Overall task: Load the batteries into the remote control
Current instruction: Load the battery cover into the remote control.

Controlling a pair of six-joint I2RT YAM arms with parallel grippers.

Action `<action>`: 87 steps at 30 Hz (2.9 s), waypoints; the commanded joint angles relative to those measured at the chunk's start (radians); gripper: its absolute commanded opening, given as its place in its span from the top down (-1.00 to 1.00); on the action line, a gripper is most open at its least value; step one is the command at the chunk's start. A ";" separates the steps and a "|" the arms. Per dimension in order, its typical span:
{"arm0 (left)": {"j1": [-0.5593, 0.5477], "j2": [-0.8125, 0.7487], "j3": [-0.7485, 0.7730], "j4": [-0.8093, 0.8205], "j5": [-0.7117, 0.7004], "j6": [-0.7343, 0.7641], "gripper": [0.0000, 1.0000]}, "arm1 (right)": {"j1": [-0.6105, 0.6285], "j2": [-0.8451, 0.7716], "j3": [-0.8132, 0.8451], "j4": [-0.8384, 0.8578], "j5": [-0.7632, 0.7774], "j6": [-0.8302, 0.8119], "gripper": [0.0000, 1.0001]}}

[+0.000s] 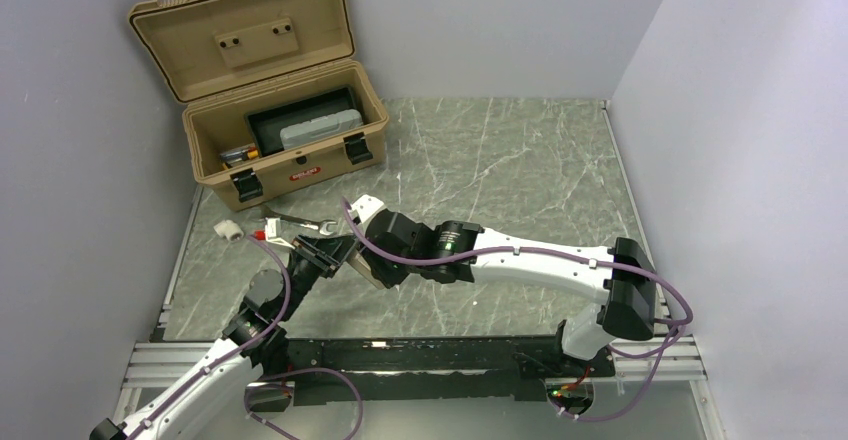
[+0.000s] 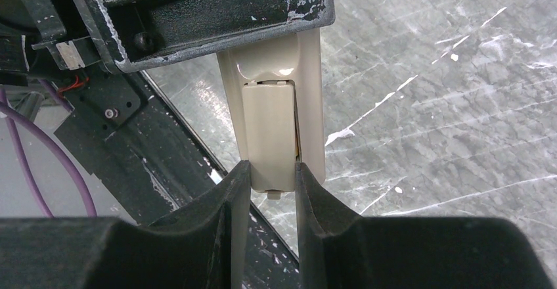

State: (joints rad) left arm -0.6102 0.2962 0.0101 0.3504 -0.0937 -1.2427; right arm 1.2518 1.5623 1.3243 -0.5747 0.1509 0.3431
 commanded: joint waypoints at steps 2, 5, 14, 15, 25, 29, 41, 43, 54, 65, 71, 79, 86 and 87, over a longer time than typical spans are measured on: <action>0.000 -0.008 -0.061 0.057 0.002 -0.021 1.00 | 0.004 0.005 0.013 -0.003 0.004 -0.005 0.81; 0.001 -0.007 -0.060 0.056 0.002 -0.019 1.00 | 0.003 0.001 0.008 -0.005 0.006 -0.001 0.81; 0.001 -0.011 -0.060 0.050 -0.001 -0.018 1.00 | 0.005 -0.004 0.003 -0.017 0.004 0.002 0.81; 0.002 -0.011 -0.060 0.050 -0.001 -0.018 1.00 | 0.004 -0.006 0.003 -0.017 0.004 0.002 0.81; 0.001 -0.020 -0.061 0.041 -0.003 -0.019 1.00 | 0.005 -0.005 0.007 -0.029 -0.001 -0.002 0.81; 0.001 -0.022 -0.061 0.039 -0.003 -0.019 1.00 | 0.004 -0.004 0.003 -0.027 -0.001 -0.001 0.81; 0.001 -0.005 -0.062 0.060 0.002 -0.022 1.00 | 0.004 0.023 0.045 -0.018 0.019 -0.023 0.81; 0.001 -0.002 -0.063 0.065 0.003 -0.023 1.00 | 0.005 0.026 0.050 -0.016 0.022 -0.025 0.80; 0.001 0.006 -0.073 0.083 0.006 -0.029 1.00 | 0.004 0.035 0.075 -0.016 0.027 -0.037 0.77; 0.000 -0.036 -0.076 0.037 -0.003 -0.033 1.00 | 0.005 0.039 0.078 -0.010 0.007 -0.028 0.56; 0.001 -0.028 -0.076 0.042 0.000 -0.034 1.00 | 0.005 0.038 0.080 -0.011 0.007 -0.027 0.36; 0.001 -0.008 -0.075 0.063 0.004 -0.035 1.00 | 0.004 0.036 0.082 -0.014 0.016 -0.030 0.17; 0.000 -0.006 -0.080 0.064 0.005 -0.038 1.00 | 0.005 0.036 0.084 -0.013 0.019 -0.032 0.12; 0.002 -0.006 -0.080 0.065 0.005 -0.040 1.00 | 0.004 0.035 0.084 -0.013 0.021 -0.033 0.12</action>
State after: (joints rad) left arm -0.6102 0.2863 0.0101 0.3393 -0.0990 -1.2545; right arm 1.2518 1.5970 1.3624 -0.6006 0.1555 0.3206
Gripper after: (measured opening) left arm 0.310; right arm 0.435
